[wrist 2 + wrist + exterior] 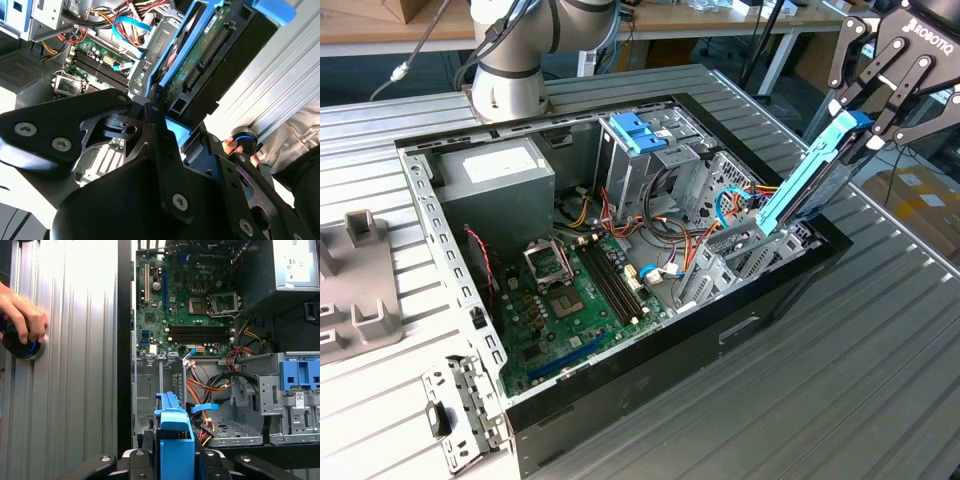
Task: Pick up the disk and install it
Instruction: 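Pick up the disk, then insert the disk into the insertion slot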
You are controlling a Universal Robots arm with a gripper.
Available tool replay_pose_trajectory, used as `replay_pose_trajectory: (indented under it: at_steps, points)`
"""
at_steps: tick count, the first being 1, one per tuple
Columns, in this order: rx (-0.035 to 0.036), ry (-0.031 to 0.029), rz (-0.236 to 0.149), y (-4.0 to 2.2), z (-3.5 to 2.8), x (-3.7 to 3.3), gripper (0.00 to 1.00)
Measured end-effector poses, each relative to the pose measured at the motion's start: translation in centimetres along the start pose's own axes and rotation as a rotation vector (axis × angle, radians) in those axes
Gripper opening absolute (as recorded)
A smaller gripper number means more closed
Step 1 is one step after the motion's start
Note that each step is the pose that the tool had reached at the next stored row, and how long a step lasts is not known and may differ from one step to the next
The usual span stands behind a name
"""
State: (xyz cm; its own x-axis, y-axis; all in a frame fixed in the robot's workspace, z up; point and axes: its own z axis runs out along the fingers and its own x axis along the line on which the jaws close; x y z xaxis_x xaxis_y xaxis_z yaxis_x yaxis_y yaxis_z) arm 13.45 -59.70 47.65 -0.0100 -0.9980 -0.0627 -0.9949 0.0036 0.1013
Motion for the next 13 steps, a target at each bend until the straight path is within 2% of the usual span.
replay_pose_trajectory:
  at_steps: [13]
  points:
    - [0.0, 0.0, 0.0, 0.12, 0.01, 0.0, 0.37]
